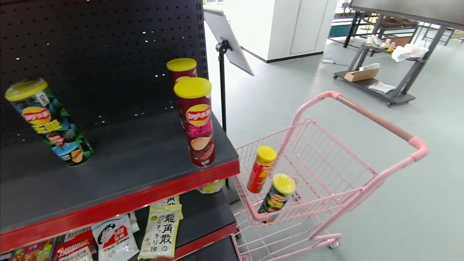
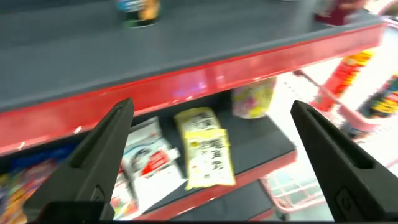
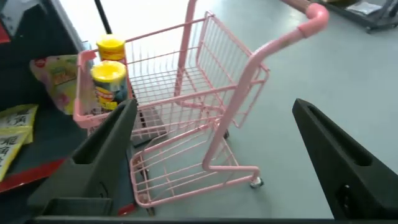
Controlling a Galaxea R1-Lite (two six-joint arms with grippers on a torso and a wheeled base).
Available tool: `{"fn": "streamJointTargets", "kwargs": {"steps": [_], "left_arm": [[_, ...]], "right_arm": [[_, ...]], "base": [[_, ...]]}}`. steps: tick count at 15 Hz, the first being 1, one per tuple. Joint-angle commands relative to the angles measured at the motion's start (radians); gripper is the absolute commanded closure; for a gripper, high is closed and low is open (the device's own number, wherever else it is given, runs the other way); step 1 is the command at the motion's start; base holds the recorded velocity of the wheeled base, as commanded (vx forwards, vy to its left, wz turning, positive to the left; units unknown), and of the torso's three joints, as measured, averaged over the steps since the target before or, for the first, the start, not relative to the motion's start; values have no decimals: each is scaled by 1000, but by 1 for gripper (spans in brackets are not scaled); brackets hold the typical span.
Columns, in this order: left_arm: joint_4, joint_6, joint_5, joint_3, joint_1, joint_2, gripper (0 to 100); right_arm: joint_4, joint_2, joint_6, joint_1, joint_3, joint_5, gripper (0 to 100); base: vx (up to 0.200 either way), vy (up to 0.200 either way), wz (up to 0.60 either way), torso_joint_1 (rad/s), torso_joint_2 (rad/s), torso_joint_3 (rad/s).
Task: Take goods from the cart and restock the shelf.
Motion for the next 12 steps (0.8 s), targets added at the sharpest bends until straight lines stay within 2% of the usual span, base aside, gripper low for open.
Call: {"fn": "streamJointTargets", "kwargs": {"steps": [1, 4, 12], "left_arm": [[0, 0, 0, 0, 0, 1, 0], [0, -2, 0, 0, 0, 1, 0], [0, -2, 0, 0, 0, 1, 0]], "right_arm": [[0, 0, -2, 0, 0, 3, 0], [0, 0, 1, 0, 0, 3, 0], [0, 0, 1, 0, 0, 3, 0]], "base": [[0, 0, 0, 0, 0, 0], [0, 0, 0, -25, 76, 41], [0, 0, 0, -140, 376, 225]]}}
